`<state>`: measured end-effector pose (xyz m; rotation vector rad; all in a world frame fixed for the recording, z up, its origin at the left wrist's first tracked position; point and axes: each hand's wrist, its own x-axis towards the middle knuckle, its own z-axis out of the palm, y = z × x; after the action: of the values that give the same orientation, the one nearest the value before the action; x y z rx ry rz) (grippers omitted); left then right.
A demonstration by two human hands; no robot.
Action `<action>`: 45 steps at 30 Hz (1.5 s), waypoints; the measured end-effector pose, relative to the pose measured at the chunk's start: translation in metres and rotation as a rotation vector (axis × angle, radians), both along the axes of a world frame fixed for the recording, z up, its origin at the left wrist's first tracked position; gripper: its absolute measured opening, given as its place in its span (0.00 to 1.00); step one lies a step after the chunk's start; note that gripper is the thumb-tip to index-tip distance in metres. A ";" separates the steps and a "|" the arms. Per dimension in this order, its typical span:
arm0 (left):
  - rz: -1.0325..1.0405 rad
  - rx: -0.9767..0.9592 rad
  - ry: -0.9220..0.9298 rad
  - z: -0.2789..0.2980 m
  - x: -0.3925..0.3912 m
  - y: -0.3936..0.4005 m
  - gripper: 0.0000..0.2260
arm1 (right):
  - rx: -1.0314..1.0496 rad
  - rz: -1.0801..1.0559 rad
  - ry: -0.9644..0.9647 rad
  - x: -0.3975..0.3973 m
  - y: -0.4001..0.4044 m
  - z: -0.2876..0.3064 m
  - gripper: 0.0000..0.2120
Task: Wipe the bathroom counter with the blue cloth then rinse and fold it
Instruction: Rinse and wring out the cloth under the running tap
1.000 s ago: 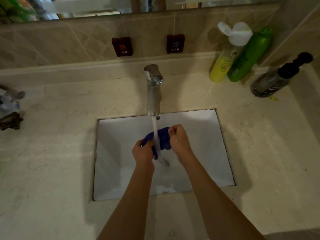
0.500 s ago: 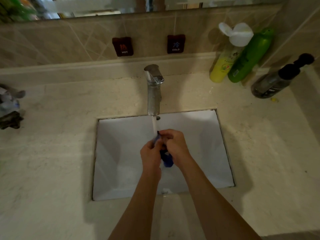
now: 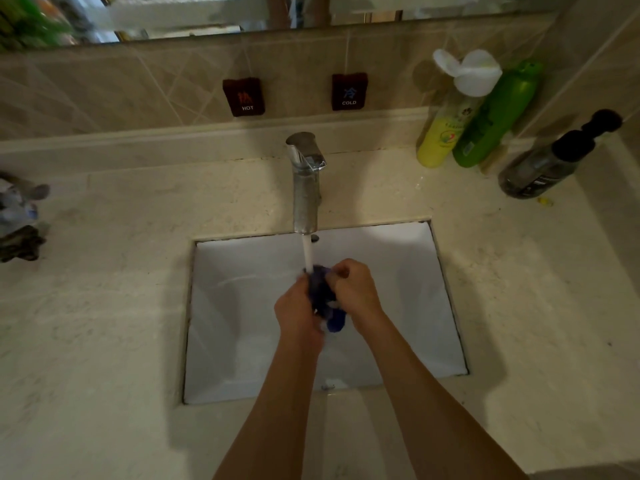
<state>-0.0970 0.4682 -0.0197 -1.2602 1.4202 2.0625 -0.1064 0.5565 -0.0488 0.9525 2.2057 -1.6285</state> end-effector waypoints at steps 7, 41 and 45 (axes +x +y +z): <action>-0.077 -0.110 -0.036 0.004 -0.010 -0.008 0.07 | 0.219 -0.007 0.166 -0.016 0.001 0.004 0.04; 0.163 0.253 0.183 0.021 -0.015 -0.004 0.12 | -0.378 -0.196 -0.224 0.000 -0.014 0.005 0.10; 0.148 0.067 0.296 0.017 -0.029 -0.008 0.11 | -0.443 -0.197 -0.190 0.001 -0.008 0.013 0.08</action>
<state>-0.1259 0.4597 -0.0029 -1.0977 1.3987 2.4587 -0.1059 0.5484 -0.0360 1.1562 1.5744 -1.9100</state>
